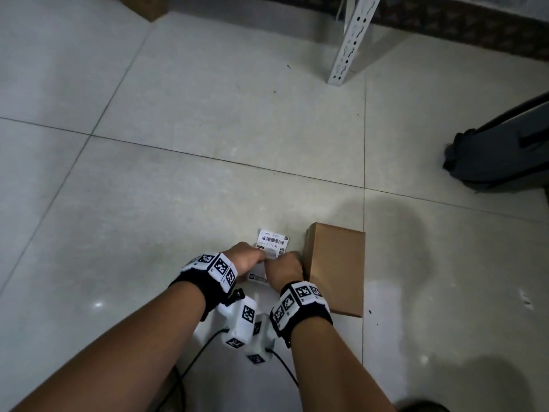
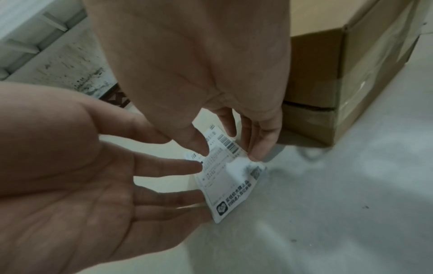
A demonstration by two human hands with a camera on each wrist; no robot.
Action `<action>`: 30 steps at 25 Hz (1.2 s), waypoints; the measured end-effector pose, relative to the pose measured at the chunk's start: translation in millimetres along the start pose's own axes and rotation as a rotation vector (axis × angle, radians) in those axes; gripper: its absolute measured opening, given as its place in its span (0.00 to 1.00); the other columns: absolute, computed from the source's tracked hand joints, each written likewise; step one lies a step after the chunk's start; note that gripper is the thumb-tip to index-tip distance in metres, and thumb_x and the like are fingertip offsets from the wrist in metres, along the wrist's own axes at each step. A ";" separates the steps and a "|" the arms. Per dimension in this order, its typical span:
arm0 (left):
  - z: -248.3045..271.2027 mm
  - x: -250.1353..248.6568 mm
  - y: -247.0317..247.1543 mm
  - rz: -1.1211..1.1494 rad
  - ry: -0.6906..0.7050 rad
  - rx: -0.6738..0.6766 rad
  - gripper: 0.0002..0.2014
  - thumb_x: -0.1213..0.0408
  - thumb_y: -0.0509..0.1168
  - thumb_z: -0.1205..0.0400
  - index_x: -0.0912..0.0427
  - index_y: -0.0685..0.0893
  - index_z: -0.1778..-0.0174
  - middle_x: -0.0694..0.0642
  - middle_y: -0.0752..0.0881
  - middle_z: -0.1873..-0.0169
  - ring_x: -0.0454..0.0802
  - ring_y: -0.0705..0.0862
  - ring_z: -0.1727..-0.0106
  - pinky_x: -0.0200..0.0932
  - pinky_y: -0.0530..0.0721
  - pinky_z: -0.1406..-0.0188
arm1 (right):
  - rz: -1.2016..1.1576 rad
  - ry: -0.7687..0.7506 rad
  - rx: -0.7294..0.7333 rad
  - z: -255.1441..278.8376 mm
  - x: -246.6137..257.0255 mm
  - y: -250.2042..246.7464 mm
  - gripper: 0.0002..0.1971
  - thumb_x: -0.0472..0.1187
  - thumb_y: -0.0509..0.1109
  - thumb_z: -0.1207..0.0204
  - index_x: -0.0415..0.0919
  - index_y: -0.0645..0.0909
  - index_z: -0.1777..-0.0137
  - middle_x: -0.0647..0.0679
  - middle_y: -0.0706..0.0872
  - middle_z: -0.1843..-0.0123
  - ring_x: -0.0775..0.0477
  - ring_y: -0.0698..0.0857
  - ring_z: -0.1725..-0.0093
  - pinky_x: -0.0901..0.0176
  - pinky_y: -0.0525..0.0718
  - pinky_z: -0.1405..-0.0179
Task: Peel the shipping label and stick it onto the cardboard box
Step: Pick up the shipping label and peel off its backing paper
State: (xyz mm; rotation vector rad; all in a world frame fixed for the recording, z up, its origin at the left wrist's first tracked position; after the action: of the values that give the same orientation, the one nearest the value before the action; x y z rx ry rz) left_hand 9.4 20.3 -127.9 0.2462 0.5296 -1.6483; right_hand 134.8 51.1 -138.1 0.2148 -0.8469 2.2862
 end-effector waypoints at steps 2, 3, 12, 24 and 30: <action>-0.9 2.8 -2.0 0.001 0.017 -0.014 0.08 0.59 0.72 0.27 0.59 0.87 0.58 0.60 0.90 0.56 0.59 0.88 0.50 0.50 0.83 0.37 | -0.012 0.036 0.007 1.3 -1.6 -1.9 0.25 0.43 0.71 0.19 0.29 0.74 0.27 0.33 0.87 0.31 0.34 0.89 0.34 0.52 0.87 0.48; -1.9 6.2 -2.7 0.011 0.015 -0.022 0.05 0.60 0.72 0.26 0.58 0.86 0.61 0.60 0.90 0.56 0.59 0.88 0.50 0.51 0.84 0.37 | -0.008 0.043 0.010 1.6 -2.6 -2.9 0.24 0.42 0.70 0.18 0.28 0.75 0.27 0.33 0.87 0.31 0.34 0.89 0.33 0.51 0.88 0.44; 15.9 10.7 -30.5 -0.039 0.047 -0.100 0.16 0.60 0.71 0.38 0.69 0.88 0.61 0.67 0.89 0.64 0.63 0.89 0.58 0.50 0.85 0.56 | -0.034 -0.116 0.029 24.2 14.9 -23.9 0.13 0.40 0.65 0.16 0.31 0.87 0.44 0.33 0.90 0.44 0.35 0.89 0.45 0.59 0.77 0.55; 147.2 -69.2 -40.7 0.319 0.308 0.056 0.09 0.81 0.73 0.25 0.67 0.84 0.54 0.64 0.89 0.67 0.49 0.86 0.74 0.36 0.82 0.76 | -0.535 -0.263 0.286 129.4 37.4 -124.2 0.14 0.38 0.80 0.26 0.35 0.88 0.42 0.37 0.96 0.53 0.37 0.96 0.58 0.41 0.95 0.61; 224.3 -100.3 -30.0 0.255 0.393 0.124 0.07 0.71 0.74 0.22 0.63 0.86 0.50 0.66 0.92 0.55 0.56 0.90 0.61 0.42 0.87 0.61 | -0.451 -0.428 0.267 187.9 49.9 -182.8 0.08 0.30 0.75 0.19 0.26 0.85 0.44 0.23 0.91 0.45 0.34 0.91 0.53 0.33 0.92 0.42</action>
State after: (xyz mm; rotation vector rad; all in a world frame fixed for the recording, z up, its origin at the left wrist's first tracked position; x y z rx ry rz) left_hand 27.3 3.9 118.5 0.7104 0.6604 -1.3888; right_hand 201.8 62.1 120.0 0.9428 -0.6101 1.9378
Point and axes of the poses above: each hand's wrist, its own z-axis away from the middle knuckle, its own y-axis out of the palm, x = y × z, the point moved 7 cm from there along -z, towards the middle knuckle
